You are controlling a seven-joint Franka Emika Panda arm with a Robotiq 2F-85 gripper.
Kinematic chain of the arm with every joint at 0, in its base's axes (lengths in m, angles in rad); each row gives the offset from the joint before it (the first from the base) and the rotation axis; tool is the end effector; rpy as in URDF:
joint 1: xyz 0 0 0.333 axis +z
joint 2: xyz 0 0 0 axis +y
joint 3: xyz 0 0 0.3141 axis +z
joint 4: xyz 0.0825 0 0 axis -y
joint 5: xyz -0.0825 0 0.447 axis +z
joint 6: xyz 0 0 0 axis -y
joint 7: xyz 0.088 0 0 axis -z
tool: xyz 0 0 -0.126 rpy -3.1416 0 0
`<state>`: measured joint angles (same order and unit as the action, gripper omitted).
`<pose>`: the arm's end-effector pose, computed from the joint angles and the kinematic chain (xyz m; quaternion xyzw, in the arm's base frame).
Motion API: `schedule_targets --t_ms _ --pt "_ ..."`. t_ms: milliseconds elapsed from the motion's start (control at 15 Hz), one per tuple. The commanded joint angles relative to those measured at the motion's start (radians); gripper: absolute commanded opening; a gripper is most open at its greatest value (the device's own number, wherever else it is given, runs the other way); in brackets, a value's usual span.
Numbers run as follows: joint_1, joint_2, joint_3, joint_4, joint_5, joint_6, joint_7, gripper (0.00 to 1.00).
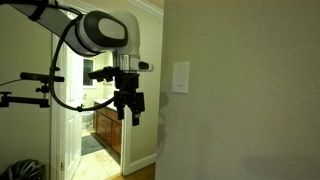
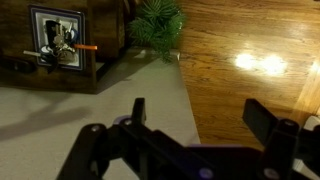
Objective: Flip the light switch.
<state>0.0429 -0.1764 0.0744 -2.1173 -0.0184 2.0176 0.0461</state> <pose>0.5663 0.0662 0.4528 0.9984 0.0389 0.0392 0.0118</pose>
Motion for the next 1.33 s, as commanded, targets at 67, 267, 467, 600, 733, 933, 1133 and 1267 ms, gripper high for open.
schedule_targets --t_ms 67,267,467,600,733,933,1133,1267 --pt "0.004 0.0 -0.004 0.002 -0.002 -0.002 0.002 1.0" --pt "0.0 0.011 -0.007 0.01 -0.007 0.012 0.002 1.0" --pt "-0.014 0.042 -0.021 0.048 -0.016 0.056 0.0 1.0" --pt "-0.023 0.063 -0.032 0.086 -0.03 0.082 0.002 1.0" --pt "-0.032 0.082 -0.041 0.124 -0.045 0.106 0.009 1.0" --pt "-0.037 0.103 -0.05 0.179 -0.049 0.138 0.013 0.74" --pt "-0.034 0.107 -0.049 0.207 -0.046 0.199 0.022 0.53" --pt "-0.033 0.105 -0.049 0.214 -0.042 0.252 0.026 0.41"
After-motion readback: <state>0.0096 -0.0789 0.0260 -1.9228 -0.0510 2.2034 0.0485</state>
